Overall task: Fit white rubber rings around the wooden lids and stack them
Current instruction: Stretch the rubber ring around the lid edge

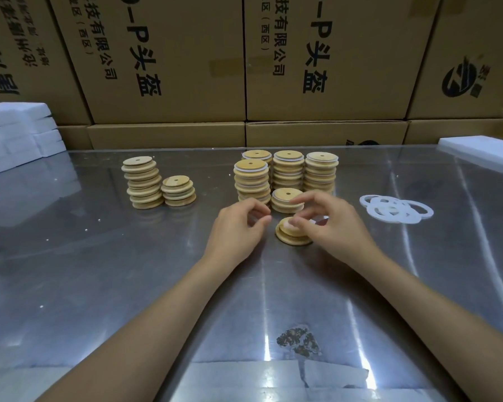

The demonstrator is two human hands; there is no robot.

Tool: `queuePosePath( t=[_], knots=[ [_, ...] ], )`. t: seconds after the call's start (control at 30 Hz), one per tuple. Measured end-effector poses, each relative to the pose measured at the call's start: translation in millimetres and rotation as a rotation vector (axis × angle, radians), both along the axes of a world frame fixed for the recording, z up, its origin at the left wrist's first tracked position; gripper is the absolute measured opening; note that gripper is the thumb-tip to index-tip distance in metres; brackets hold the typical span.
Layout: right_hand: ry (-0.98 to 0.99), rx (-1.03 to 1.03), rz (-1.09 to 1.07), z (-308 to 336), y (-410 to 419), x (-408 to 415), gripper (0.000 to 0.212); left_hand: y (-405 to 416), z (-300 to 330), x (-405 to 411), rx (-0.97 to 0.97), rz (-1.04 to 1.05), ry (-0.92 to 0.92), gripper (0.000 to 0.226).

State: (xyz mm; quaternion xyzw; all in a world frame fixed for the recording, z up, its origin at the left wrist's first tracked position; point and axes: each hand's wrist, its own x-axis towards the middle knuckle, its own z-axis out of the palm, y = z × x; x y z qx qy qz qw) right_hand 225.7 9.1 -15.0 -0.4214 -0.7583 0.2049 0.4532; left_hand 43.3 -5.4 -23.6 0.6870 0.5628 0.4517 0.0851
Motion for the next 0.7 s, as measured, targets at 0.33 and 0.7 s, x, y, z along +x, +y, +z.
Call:
queuePosePath(
  t=[0.33,0.7],
  knots=[
    [-0.239,-0.174,-0.213,-4,11,11,0.035,6,-9,2,-0.127,-0.044,0.207,0.04],
    [-0.188,-0.233,-0.044,-12,13,0,0.015,0,-9,11,-0.212,-0.171,0.201,0.036]
  ],
)
